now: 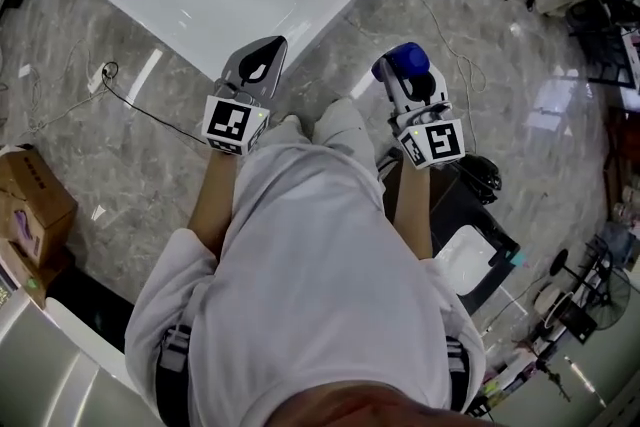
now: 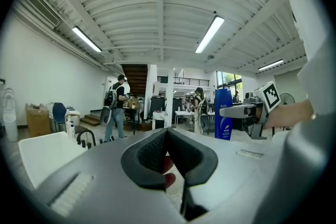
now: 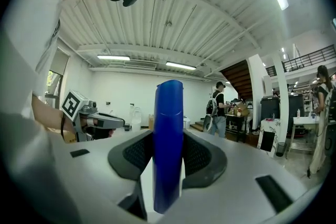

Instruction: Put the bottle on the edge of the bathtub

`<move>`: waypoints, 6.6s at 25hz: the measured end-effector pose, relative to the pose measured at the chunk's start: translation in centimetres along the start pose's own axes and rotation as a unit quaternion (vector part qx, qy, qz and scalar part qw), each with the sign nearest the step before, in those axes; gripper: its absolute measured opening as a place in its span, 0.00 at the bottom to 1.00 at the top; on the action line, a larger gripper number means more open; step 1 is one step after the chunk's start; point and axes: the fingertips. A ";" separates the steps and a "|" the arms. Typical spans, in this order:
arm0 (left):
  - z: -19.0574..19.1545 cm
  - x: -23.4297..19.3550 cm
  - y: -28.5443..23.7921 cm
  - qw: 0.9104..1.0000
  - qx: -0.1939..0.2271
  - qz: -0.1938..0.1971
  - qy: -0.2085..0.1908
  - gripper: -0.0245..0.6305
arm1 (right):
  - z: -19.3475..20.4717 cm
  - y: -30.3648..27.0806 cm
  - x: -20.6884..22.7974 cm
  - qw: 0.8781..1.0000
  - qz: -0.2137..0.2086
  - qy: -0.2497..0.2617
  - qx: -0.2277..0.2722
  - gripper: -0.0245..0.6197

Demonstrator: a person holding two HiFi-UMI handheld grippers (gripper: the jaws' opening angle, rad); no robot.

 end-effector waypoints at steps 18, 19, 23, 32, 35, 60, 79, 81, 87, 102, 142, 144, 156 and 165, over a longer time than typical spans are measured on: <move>-5.1 -9.9 -18.0 0.988 0.069 -0.138 0.007 0.03 | -2.3 -19.5 16.8 0.989 -0.132 0.019 0.061 0.28; -4.9 -10.5 -19.1 0.988 0.069 -0.141 0.010 0.03 | -2.2 -20.8 17.4 0.988 -0.140 0.021 0.062 0.28; -3.3 -12.8 -23.3 0.988 0.067 -0.140 0.026 0.04 | -1.1 -26.1 19.5 0.983 -0.168 0.036 0.063 0.28; 1.5 -18.4 -31.2 0.981 0.033 -0.181 0.057 0.04 | 3.2 -38.4 24.3 0.974 -0.209 0.052 0.075 0.28; 4.1 -20.0 -32.6 0.979 0.022 -0.191 0.074 0.04 | 5.8 -42.0 24.7 0.971 -0.220 0.047 0.076 0.28; 21.7 -29.8 -44.5 0.975 -0.002 -0.198 0.100 0.04 | 24.8 -60.6 25.7 0.975 -0.209 0.043 0.063 0.28; 24.3 -31.1 -45.0 0.973 -0.026 -0.202 0.112 0.04 | 29.1 -61.9 25.0 0.978 -0.203 0.030 0.043 0.28; 24.5 -30.9 -45.1 0.972 -0.026 -0.202 0.116 0.04 | 29.1 -61.8 25.0 0.977 -0.205 0.027 0.046 0.28; 24.3 -30.0 -45.4 0.972 -0.034 -0.201 0.114 0.04 | 29.7 -62.0 25.1 0.978 -0.206 0.023 0.035 0.37; 20.5 -26.0 -42.4 0.969 -0.065 -0.203 0.128 0.04 | 26.3 -59.5 25.3 0.978 -0.205 0.034 0.002 0.56; -8.3 -18.1 -25.5 0.972 0.012 -0.222 0.078 0.04 | -7.9 -34.3 19.5 0.959 -0.269 0.071 0.044 0.04; -9.1 -17.7 -23.6 0.971 0.026 -0.224 0.082 0.04 | -9.0 -33.3 18.1 0.957 -0.278 0.072 0.049 0.04; -11.4 -13.6 -14.5 0.972 0.067 -0.214 0.070 0.04 | -13.1 -25.5 9.4 0.933 -0.352 0.054 0.055 0.04; -11.0 -13.2 -11.1 0.957 0.055 -0.268 0.097 0.04 | -13.1 -26.0 7.1 0.910 -0.409 0.044 0.046 0.04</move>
Point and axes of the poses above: the fingertips, and each gripper's own axes: y backward along the fingers, x to its right, z out of its underside, and after that the axes turned 13 degrees about -x, right-handed
